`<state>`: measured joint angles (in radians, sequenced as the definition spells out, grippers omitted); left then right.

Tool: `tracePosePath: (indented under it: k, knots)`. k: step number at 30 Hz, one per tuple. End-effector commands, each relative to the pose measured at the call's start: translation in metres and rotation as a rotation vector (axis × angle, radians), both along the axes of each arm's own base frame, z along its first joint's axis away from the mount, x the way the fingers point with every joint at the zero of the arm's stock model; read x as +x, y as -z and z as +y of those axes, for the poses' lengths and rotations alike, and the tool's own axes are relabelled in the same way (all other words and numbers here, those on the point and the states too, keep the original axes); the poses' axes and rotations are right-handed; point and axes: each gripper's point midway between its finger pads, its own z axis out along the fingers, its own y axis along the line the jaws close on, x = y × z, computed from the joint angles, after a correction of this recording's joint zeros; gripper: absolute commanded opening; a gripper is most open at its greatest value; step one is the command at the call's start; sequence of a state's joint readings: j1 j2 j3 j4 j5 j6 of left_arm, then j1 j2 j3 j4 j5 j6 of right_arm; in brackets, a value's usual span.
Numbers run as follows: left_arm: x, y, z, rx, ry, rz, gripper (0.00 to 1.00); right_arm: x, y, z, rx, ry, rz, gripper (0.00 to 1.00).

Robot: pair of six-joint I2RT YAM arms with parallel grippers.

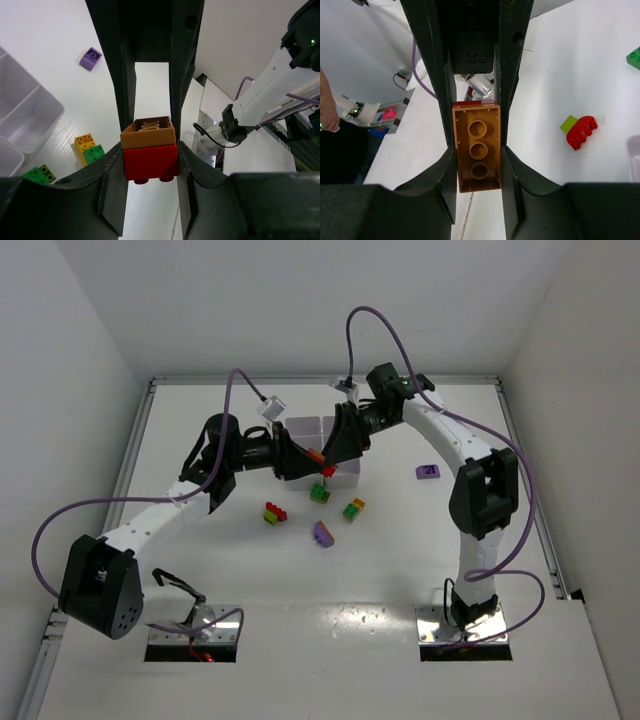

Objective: Sort the legos into containers by color

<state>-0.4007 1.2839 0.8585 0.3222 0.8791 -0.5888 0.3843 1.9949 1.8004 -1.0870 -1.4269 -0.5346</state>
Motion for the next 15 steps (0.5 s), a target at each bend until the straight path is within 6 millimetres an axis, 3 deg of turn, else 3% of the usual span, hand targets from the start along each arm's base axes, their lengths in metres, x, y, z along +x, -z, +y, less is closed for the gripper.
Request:
tracePosePath:
  k: [1,9,15]
  knots:
    - [0.007,-0.007,0.002,0.038,-0.045,-0.056,0.0,0.01,-0.052,-0.009,0.175,-0.012,-0.026,0.0]
    - [-0.003,0.007,0.01,0.093,-0.046,-0.071,0.0,0.048,-0.054,-0.039,0.142,0.101,-0.039,0.0]
    - [-0.011,0.021,0.015,0.13,-0.037,-0.064,0.0,0.066,-0.058,-0.063,0.132,0.173,-0.042,0.0]
